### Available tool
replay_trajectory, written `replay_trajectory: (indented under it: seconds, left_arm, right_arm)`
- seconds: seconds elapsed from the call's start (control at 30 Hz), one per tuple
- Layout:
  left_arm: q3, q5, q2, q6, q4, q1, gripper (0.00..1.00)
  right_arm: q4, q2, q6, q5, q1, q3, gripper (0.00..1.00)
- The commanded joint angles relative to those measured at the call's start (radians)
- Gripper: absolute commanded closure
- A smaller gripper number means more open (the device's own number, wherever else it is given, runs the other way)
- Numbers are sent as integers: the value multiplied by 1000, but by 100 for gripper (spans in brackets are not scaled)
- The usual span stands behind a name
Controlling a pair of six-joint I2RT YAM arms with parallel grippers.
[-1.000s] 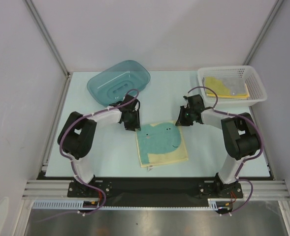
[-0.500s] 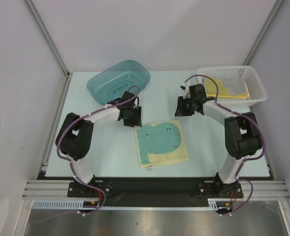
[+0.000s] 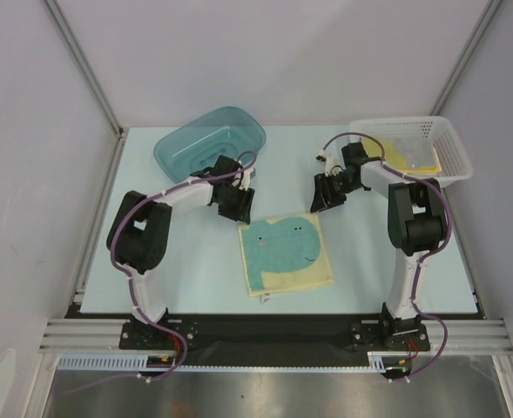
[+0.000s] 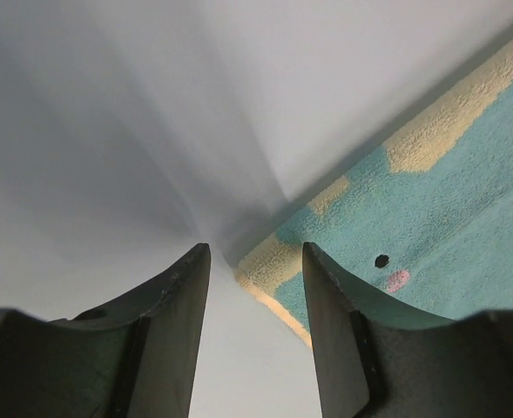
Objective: Fold and stack the towels
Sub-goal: Fold the towel
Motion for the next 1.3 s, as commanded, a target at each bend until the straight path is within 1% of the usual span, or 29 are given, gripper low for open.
replay_trajectory:
  seconds: [0.0, 0.13, 0.2, 0.3, 0.33, 0.37, 0.5, 0.53, 0.6, 0.73, 0.93, 1.03, 1.07, 1.13, 1.17, 1.23, 1.27]
  left_arm:
    - [56, 57, 20, 101, -36, 15, 48]
    - [65, 55, 51, 115, -65, 19, 49]
    - [74, 43, 66, 116, -85, 20, 49]
    - [106, 26, 82, 164, -133, 25, 50]
    - [114, 23, 85, 168, -147, 26, 51]
    - [117, 26, 85, 176, -148, 32, 53]
    - [129, 50, 100, 202, -167, 45, 54]
    - [125, 50, 101, 207, -167, 45, 54]
    - [119, 58, 98, 219, -161, 45, 54]
    - [123, 92, 114, 219, -158, 45, 55]
    - [141, 158, 135, 217, -164, 45, 59]
    - [161, 161, 158, 219, -185, 45, 69]
    - [166, 156, 161, 222, -191, 45, 80]
    - [181, 147, 166, 227, -205, 45, 92]
    - [186, 120, 164, 224, -204, 45, 100]
    - [216, 89, 157, 219, -193, 45, 100]
    - [232, 40, 155, 208, -184, 45, 100]
  right_arm:
    - [-93, 28, -143, -120, -6, 73, 54]
    - [-159, 82, -192, -172, -10, 97, 53]
    - [-149, 104, -183, -154, -11, 97, 57]
    - [-138, 121, -177, -150, -17, 96, 62]
    - [-133, 119, -173, -146, -20, 96, 66]
    - [-130, 118, -171, -140, -20, 94, 69]
    - [-110, 104, -159, -127, -33, 94, 76]
    - [-112, 101, -156, -127, -34, 96, 81]
    - [-112, 98, -154, -130, -37, 96, 85]
    - [-89, 93, -142, -137, -37, 90, 98]
    - [-86, 87, -128, -144, -37, 87, 99]
    - [-76, 76, -119, -152, -37, 76, 99]
    - [-72, 70, -113, -149, -37, 73, 99]
    - [-69, 68, -96, -146, -36, 70, 100]
    - [-67, 64, -91, -147, -37, 70, 100]
    - [-43, 55, -61, -149, -31, 64, 100]
    - [-26, 49, -47, -147, -31, 59, 100]
